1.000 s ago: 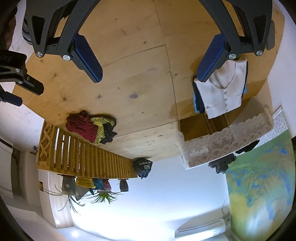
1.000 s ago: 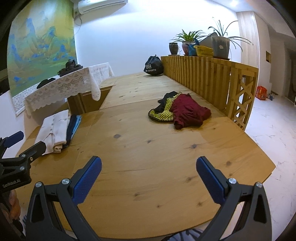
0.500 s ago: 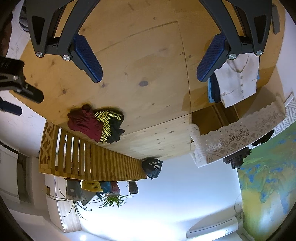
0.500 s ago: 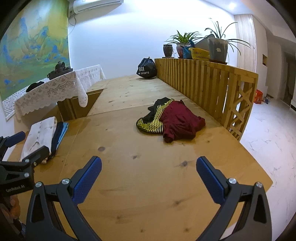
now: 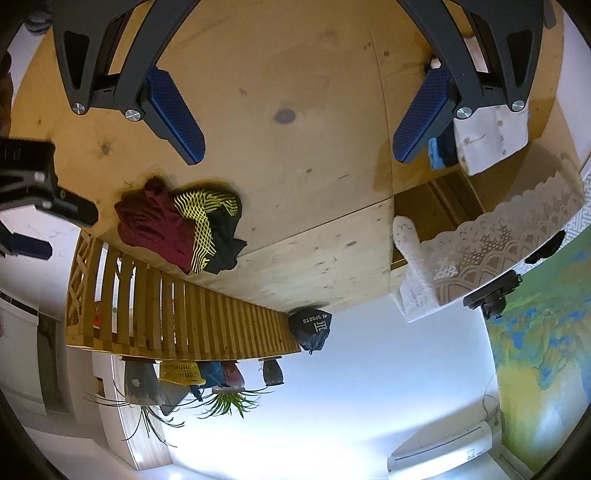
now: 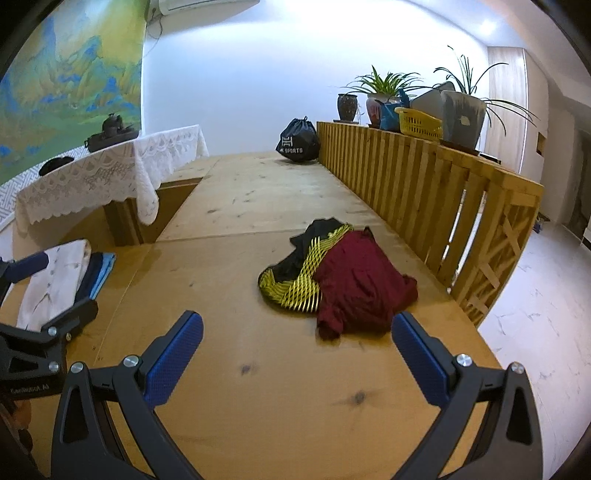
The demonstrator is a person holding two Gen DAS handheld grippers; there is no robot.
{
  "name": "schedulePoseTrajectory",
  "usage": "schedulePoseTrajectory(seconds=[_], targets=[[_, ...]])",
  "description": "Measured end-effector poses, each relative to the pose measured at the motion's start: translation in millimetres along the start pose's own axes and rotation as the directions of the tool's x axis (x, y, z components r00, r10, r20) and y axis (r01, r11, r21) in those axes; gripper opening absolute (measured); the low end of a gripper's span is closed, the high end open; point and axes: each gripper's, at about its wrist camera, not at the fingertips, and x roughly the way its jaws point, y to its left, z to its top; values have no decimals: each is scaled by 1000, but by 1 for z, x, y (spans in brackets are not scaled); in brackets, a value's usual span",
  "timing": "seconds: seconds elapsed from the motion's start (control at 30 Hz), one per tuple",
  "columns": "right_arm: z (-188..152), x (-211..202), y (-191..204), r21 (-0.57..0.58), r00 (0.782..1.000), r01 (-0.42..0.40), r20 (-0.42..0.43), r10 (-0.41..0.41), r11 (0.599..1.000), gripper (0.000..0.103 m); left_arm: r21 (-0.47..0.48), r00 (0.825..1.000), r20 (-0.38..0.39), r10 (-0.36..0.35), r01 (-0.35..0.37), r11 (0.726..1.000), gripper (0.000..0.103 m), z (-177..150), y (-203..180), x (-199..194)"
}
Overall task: Fold clothes
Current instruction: 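Move both grippers toward the black and red clothing pile, then grasp the black yellow-striped pants with the right gripper and lift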
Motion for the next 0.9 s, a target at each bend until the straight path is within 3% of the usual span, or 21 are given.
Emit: schedulePoseTrajectory(seconds=[0.4, 0.67, 0.9], targets=[[25, 79, -26, 18, 999, 22, -48, -21, 1000, 103, -36, 998, -59, 20, -22, 999, 103, 17, 9, 76], [29, 152, -39, 38, 982, -87, -162, 92, 996, 103, -78, 994, -107, 10, -18, 997, 103, 11, 19, 113], [25, 201, -1, -40, 956, -151, -261, 135, 988, 103, -69, 990, -135, 38, -48, 996, 103, 8, 28, 124]])
